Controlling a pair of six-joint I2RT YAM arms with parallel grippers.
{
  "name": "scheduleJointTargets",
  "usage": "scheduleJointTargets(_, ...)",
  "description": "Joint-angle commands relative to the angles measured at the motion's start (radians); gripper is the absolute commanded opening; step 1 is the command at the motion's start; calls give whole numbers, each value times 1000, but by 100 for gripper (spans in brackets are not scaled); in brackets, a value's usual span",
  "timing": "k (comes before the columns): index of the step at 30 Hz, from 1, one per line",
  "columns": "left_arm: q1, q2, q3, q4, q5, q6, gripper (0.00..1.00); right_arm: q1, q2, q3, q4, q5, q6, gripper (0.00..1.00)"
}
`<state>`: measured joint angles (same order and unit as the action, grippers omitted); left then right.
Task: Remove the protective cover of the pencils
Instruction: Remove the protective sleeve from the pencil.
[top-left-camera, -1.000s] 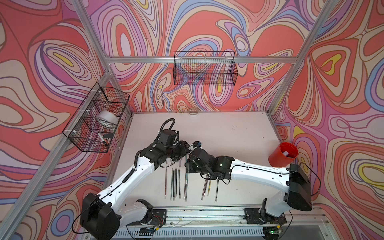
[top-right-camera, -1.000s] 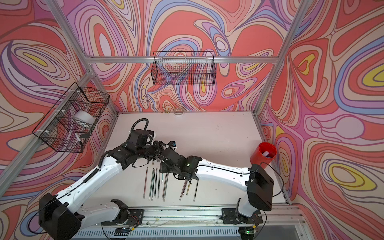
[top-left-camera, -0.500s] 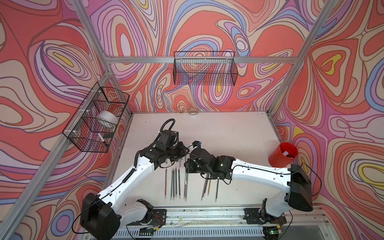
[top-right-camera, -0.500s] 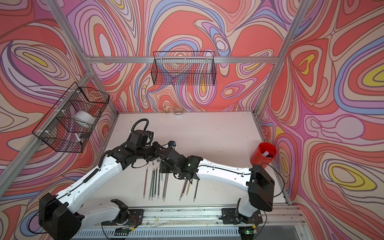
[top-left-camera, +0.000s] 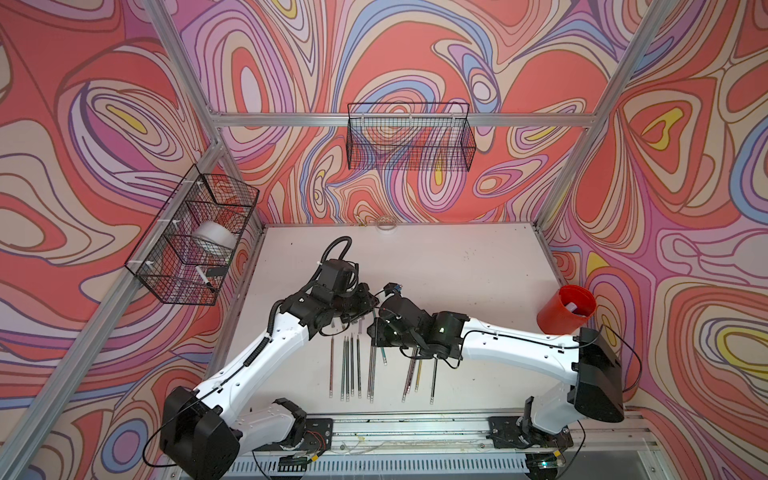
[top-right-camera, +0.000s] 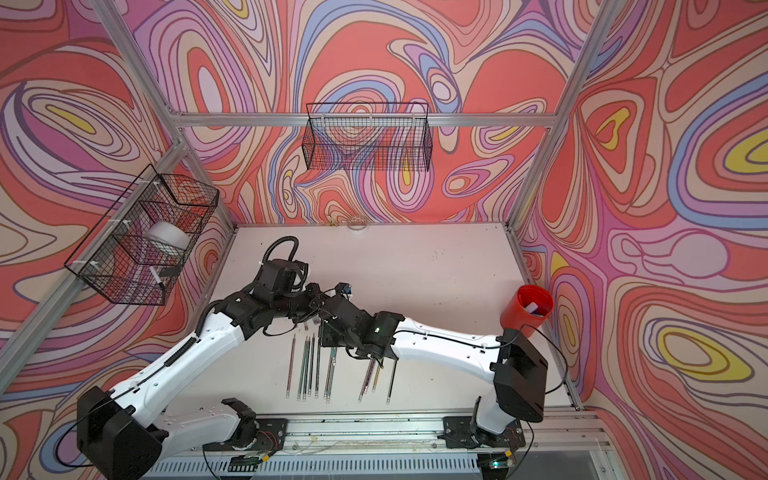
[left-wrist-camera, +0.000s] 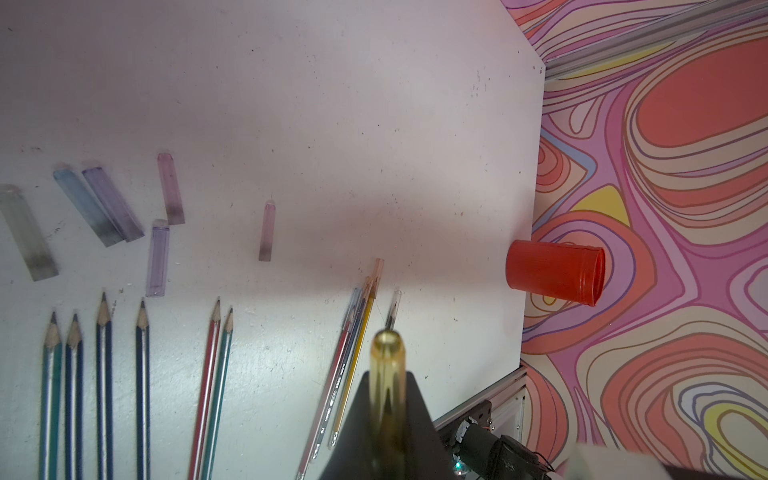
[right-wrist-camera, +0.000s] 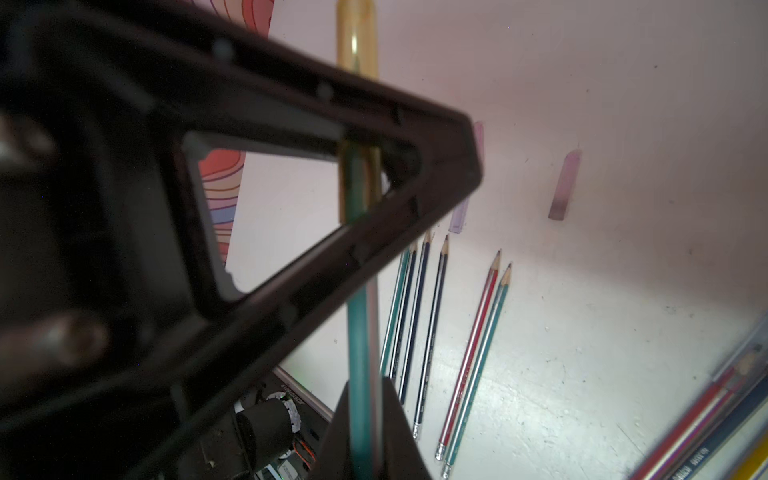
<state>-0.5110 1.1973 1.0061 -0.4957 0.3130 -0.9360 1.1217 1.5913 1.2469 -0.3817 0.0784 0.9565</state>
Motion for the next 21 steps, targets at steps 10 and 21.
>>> scheduleJointTargets(10, -1, 13, 29, -69, -182, 37, 5, 7, -59, -99, 39, -41, 36, 0)
scheduleJointTargets(21, -1, 25, -2, -67, -258, 29, 4, 45, -118, -245, 65, -32, 92, 0)
